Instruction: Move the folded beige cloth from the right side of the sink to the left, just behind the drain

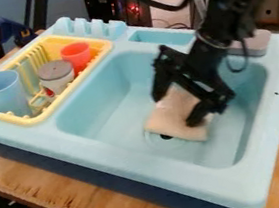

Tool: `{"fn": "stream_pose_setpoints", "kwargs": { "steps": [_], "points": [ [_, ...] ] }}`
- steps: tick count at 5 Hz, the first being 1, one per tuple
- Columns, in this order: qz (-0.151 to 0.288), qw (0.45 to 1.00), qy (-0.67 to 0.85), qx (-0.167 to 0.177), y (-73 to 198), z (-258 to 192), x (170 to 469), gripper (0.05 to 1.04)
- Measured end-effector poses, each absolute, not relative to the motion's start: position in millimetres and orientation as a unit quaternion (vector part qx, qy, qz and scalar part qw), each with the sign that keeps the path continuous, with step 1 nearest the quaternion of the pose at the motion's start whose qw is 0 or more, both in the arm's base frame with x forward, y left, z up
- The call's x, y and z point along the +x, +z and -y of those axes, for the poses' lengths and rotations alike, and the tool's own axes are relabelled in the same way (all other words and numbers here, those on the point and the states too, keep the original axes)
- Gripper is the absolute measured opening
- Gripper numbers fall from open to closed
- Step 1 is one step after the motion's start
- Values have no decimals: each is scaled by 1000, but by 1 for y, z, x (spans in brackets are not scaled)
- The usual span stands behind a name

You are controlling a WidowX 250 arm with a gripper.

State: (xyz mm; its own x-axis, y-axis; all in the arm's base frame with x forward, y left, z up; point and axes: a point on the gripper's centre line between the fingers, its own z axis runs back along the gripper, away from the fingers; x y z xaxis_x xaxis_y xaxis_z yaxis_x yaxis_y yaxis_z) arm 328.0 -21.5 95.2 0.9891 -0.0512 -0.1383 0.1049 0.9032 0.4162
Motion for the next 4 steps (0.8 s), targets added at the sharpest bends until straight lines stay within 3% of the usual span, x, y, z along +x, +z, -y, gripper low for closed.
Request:
{"fn": "stream_pose_setpoints", "kwargs": {
  "steps": [1,3,4],
  "points": [
    [-41,976,-5,213,114,-1,324,1001],
    [-22,979,-28,198,116,4,327,1001],
    [10,985,-53,164,141,20,321,1001]
  ]
}}
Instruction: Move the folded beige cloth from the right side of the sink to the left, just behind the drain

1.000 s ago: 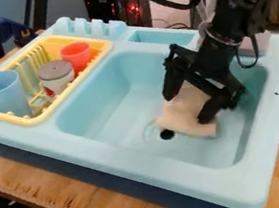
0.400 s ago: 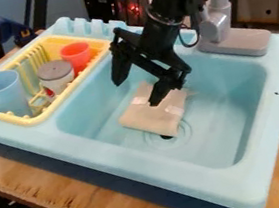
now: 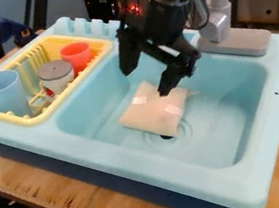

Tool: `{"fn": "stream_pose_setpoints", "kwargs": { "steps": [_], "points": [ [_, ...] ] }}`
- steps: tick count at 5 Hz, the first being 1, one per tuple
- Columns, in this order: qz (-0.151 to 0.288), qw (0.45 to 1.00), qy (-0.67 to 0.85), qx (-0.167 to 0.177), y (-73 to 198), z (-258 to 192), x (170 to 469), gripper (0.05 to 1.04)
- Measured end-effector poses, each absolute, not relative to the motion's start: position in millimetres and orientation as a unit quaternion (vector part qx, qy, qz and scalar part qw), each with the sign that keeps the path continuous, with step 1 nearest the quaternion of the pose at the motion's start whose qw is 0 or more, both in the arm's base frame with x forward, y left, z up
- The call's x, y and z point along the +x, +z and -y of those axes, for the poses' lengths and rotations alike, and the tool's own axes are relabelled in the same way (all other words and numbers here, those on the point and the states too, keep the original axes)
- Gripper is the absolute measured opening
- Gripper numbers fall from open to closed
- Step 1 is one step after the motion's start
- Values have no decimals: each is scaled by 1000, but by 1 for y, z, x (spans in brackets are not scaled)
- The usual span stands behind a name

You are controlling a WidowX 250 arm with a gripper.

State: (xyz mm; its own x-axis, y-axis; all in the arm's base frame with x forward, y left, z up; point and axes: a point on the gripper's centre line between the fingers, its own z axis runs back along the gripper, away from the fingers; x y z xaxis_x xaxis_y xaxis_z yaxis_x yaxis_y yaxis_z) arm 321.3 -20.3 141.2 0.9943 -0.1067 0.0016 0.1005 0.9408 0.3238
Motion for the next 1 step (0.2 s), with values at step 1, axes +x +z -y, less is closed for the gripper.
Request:
{"fn": "stream_pose_setpoints", "kwargs": {
  "steps": [1],
  "points": [
    [32,992,-74,98,159,35,302,1001]
  ]
}}
